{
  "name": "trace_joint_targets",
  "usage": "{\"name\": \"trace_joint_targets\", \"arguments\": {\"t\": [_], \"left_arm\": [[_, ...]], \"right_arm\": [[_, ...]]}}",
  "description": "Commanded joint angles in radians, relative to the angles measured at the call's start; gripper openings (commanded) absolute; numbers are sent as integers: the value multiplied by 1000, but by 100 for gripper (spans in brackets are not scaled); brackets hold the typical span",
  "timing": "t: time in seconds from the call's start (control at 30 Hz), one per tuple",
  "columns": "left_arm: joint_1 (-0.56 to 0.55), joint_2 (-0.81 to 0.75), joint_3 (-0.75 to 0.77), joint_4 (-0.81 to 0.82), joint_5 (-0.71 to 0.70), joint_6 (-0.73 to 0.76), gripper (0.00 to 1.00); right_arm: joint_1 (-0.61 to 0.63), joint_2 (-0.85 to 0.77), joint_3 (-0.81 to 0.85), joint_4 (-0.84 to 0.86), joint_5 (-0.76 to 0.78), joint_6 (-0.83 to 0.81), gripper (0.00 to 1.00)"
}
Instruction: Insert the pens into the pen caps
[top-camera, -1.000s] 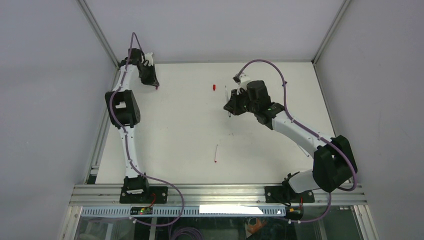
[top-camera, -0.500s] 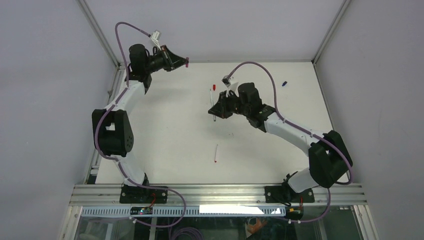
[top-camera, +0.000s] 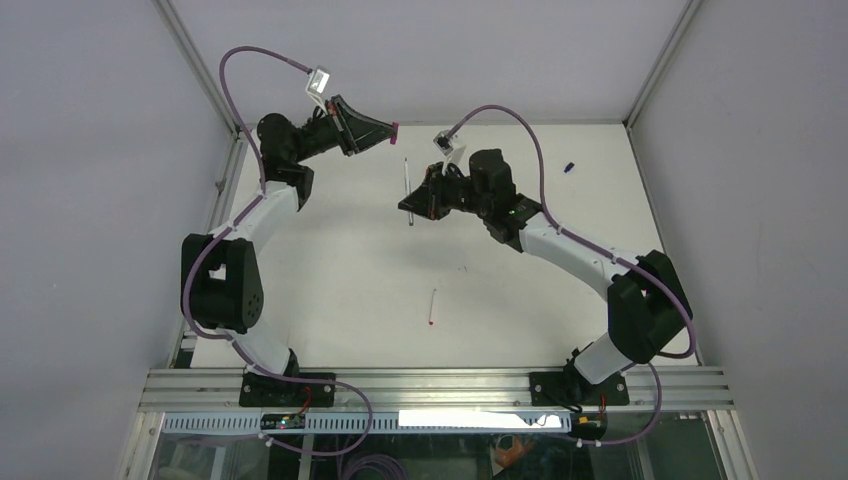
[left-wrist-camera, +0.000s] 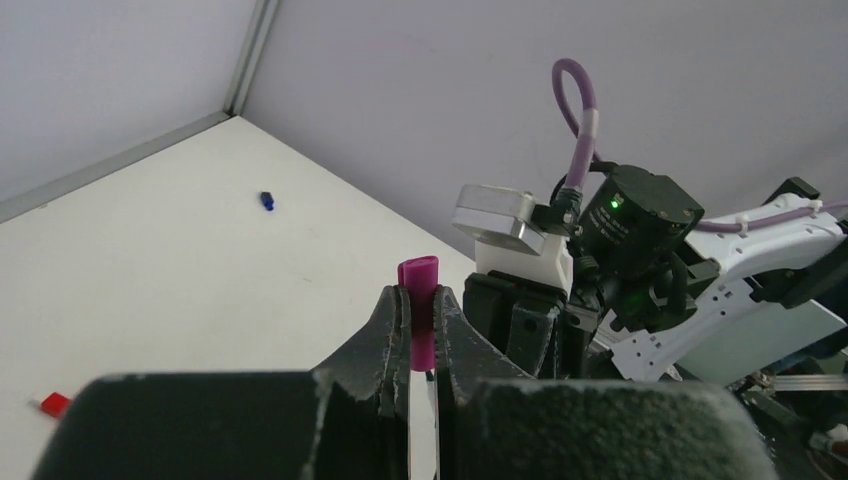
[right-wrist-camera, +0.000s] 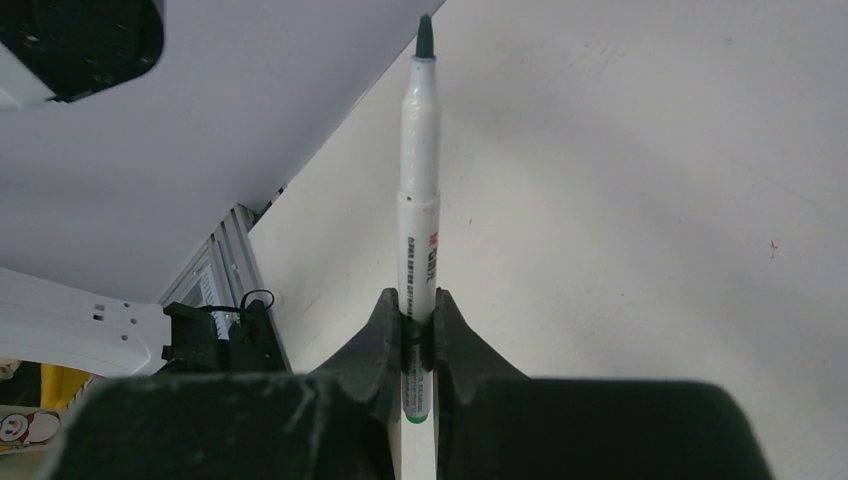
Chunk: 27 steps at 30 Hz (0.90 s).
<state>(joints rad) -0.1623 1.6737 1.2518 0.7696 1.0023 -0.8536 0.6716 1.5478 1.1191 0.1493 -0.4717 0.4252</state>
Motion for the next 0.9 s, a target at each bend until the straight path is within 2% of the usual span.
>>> {"name": "trace_joint_targets", "arguments": {"t": [0.0, 0.47, 0.87], "left_arm": [[3, 25, -20, 310, 41, -160, 0], [-4, 50, -23, 428, -20, -275, 0], [-9, 62, -22, 421, -36, -289, 0]], "right_arm": [[6, 3, 68, 61, -24, 21, 0], [22, 50, 152, 54, -27, 8, 0], [29, 46, 171, 43, -10, -16, 0]]}}
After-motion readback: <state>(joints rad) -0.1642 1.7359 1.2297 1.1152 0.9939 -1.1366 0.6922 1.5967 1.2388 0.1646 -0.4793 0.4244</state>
